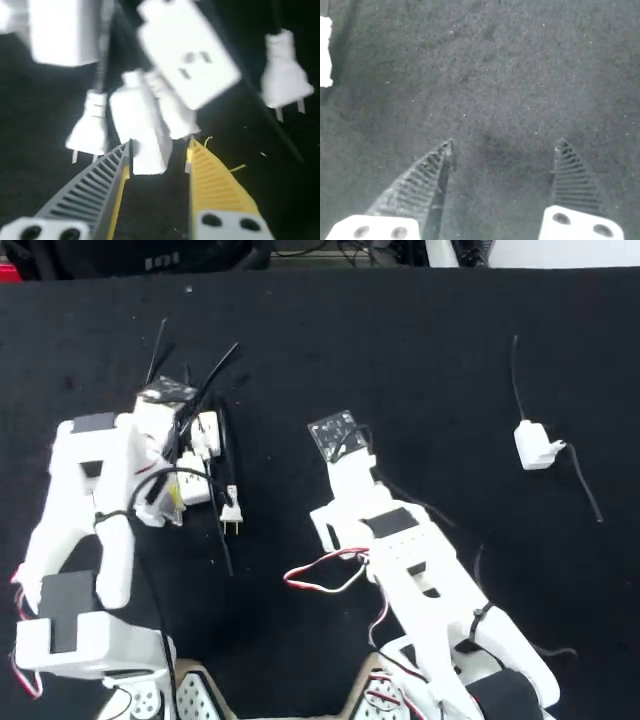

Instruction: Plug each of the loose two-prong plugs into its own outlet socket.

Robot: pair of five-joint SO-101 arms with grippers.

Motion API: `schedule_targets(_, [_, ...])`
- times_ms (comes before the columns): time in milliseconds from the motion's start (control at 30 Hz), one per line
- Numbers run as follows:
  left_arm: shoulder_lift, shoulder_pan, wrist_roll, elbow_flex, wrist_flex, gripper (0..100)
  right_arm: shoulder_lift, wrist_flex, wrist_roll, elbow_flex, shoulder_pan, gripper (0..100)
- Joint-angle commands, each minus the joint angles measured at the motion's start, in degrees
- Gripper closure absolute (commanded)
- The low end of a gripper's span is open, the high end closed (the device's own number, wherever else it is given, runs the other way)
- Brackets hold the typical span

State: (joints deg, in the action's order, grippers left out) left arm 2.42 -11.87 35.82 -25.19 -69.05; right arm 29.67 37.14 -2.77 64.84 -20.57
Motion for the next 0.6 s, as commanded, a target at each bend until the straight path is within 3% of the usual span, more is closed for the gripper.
schedule_targets(0, [0.3, 4.8, 0.1, 1.3, -1.2, 81, 1.8, -1.4, 0.0, 0.0, -0.4, 71.7])
schedule_targets(300, [12.8, 4.8, 0.3, 3.6, -10.1, 81, 1.8, -1.4, 0.0, 0.0, -0.4, 71.7])
schedule_targets(467, [16.1, -4.4, 0.3, 1.2, -5.1, 81, 1.8, -1.4, 0.0, 0.0, -0.4, 71.7])
schedule_targets(567, [12.2, -5.8, 0.2, -1.1, -1.8, 77, 1.8, -1.5, 0.0, 0.0, -0.4, 71.7])
